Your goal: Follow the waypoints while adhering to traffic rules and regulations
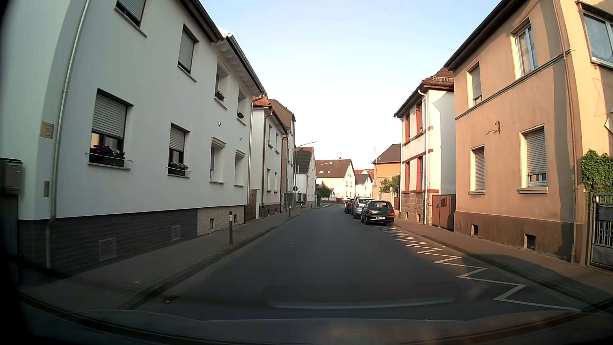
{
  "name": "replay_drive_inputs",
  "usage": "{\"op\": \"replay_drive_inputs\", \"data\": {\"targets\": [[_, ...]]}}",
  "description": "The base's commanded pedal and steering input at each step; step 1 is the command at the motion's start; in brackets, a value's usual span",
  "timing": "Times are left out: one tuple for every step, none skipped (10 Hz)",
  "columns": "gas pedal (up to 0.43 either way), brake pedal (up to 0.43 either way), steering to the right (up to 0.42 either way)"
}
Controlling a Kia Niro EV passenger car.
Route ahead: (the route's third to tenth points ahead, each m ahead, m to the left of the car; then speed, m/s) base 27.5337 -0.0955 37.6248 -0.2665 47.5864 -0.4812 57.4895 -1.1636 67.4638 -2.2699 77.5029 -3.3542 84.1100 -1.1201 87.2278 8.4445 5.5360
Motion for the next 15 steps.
{"op": "replay_drive_inputs", "data": {"targets": [[0.177, 0.030, 0.006], [0.177, 0.030, 0.006], [0.177, 0.030, 0.006], [0.177, 0.030, 0.006], [0.177, 0.030, 0.005], [0.177, 0.030, 0.006], [0.177, 0.030, 0.005], [0.177, 0.030, 0.005], [0.177, 0.030, 0.004], [0.177, 0.030, 0.004], [0.177, 0.030, 0.004], [0.177, 0.030, 0.004], [0.169, 0.030, 0.003], [0.150, 0.030, 0.003], [0.150, 0.030, 0.002]]}}
